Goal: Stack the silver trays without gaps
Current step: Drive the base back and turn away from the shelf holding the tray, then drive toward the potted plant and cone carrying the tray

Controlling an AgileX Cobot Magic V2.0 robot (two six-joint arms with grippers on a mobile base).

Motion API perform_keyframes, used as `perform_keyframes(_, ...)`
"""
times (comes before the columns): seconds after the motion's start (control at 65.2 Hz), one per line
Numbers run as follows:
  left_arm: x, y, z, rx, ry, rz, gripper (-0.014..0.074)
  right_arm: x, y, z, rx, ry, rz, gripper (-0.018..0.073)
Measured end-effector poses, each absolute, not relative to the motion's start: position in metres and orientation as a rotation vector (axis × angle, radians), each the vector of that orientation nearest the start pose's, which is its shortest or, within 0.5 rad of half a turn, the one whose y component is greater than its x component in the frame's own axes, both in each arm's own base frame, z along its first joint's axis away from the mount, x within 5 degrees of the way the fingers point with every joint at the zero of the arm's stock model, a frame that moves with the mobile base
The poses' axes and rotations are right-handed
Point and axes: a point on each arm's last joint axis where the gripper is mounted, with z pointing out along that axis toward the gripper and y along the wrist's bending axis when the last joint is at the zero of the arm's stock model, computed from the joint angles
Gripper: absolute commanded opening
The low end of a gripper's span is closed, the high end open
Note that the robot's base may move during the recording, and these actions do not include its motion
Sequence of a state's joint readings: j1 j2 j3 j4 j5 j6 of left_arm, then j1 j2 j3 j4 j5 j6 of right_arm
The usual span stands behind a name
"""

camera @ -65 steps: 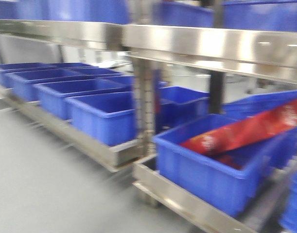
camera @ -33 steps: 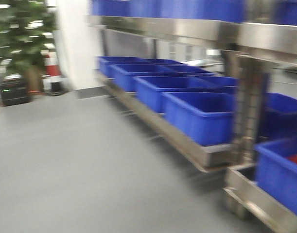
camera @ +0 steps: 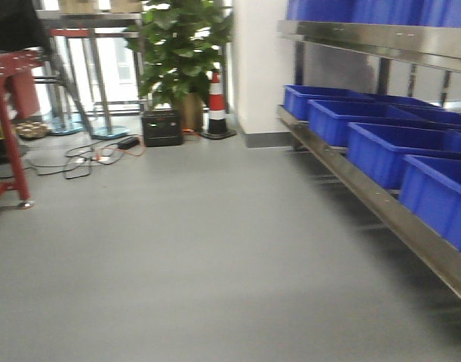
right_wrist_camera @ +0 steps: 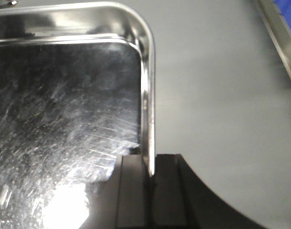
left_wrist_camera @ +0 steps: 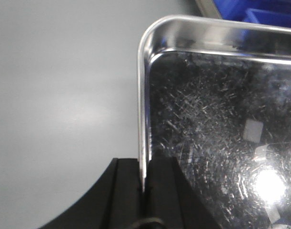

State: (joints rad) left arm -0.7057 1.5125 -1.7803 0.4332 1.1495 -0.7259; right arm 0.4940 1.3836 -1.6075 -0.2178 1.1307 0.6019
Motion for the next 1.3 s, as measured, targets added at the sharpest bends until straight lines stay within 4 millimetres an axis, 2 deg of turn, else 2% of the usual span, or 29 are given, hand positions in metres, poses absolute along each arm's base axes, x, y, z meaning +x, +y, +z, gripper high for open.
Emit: perform_keyframes(1.303,0.259,-0.1748,0.457,-0.006,2.268,-0.2,-0.0017,0.2539,0.1165,0.4406,0.11,2.373,0.25,-0.0068)
